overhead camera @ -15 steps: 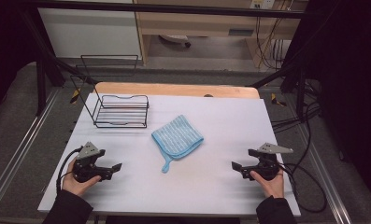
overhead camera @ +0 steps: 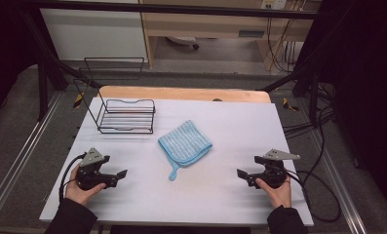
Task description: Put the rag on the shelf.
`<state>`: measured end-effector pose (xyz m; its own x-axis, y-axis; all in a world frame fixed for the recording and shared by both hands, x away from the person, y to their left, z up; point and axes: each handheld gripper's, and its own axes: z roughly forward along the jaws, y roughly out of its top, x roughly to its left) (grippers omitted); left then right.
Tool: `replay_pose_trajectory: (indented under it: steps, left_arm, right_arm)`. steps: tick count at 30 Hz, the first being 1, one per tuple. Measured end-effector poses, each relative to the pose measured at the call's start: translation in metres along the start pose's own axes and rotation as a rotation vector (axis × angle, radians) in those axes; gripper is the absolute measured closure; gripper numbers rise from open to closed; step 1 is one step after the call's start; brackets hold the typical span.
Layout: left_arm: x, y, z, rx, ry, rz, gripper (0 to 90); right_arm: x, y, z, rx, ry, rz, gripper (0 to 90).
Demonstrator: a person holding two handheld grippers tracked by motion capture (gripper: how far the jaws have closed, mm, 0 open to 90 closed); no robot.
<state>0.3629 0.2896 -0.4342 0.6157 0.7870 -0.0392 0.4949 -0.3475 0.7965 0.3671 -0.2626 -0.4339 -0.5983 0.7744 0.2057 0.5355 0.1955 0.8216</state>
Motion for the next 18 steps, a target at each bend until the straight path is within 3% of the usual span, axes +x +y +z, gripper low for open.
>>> replay_pose_trajectory:
  steps: [8, 18]
  left_arm:
    - [0.000, 0.000, 0.000, -0.001, 0.010, -0.002, 9.8]
    - [0.000, 0.000, 0.000, 0.000, 0.012, -0.003, 10.4]
  right_arm:
    - [0.022, 0.010, 0.021, 0.017, 0.039, -0.032, 1.6]
    - [0.061, 0.032, 0.048, 0.029, 0.055, -0.095, 4.3]
